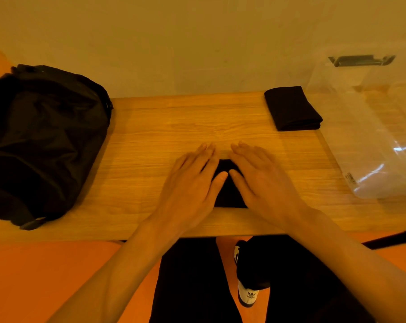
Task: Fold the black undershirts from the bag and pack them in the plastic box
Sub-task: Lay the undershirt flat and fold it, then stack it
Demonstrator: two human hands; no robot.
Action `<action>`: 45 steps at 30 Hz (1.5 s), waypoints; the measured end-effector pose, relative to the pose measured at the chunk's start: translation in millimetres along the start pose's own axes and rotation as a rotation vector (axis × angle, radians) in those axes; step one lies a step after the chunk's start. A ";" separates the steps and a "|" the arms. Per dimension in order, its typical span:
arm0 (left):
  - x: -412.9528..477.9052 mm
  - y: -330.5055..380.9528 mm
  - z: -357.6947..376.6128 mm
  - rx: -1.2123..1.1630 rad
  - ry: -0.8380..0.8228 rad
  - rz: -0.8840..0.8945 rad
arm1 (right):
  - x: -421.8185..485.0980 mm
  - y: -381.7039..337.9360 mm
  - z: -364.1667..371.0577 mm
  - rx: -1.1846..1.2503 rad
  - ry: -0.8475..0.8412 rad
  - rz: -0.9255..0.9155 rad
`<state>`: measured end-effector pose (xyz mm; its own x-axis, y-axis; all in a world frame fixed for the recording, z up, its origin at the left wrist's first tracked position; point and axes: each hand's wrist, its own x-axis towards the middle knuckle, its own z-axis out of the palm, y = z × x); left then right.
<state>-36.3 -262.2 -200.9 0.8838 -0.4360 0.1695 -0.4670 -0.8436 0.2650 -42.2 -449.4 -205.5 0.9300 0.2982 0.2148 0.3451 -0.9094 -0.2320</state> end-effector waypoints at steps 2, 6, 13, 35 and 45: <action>1.2 -5.8 10.1 0.044 -0.117 0.022 | -1.7 -5.7 8.3 -0.098 -0.123 -0.026; 4.9 -18.2 23.0 0.022 -0.166 0.024 | -2.2 -0.6 21.1 -0.076 -0.167 0.046; 10.5 -23.6 23.1 -0.010 -0.180 -0.001 | -1.9 0.4 23.9 -0.027 -0.142 0.107; 72.8 -61.4 -32.8 -0.354 -0.532 -0.188 | 52.4 36.9 -36.9 0.482 -0.519 0.398; 69.6 -47.8 -43.6 -0.627 -0.542 -0.287 | 47.1 38.9 -43.9 0.563 -0.599 0.391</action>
<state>46.4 -238.5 -160.4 0.7862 -0.4566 -0.4163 -0.0126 -0.6855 0.7280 9.5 -483.5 -162.8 0.8496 0.2418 -0.4687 -0.1441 -0.7485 -0.6473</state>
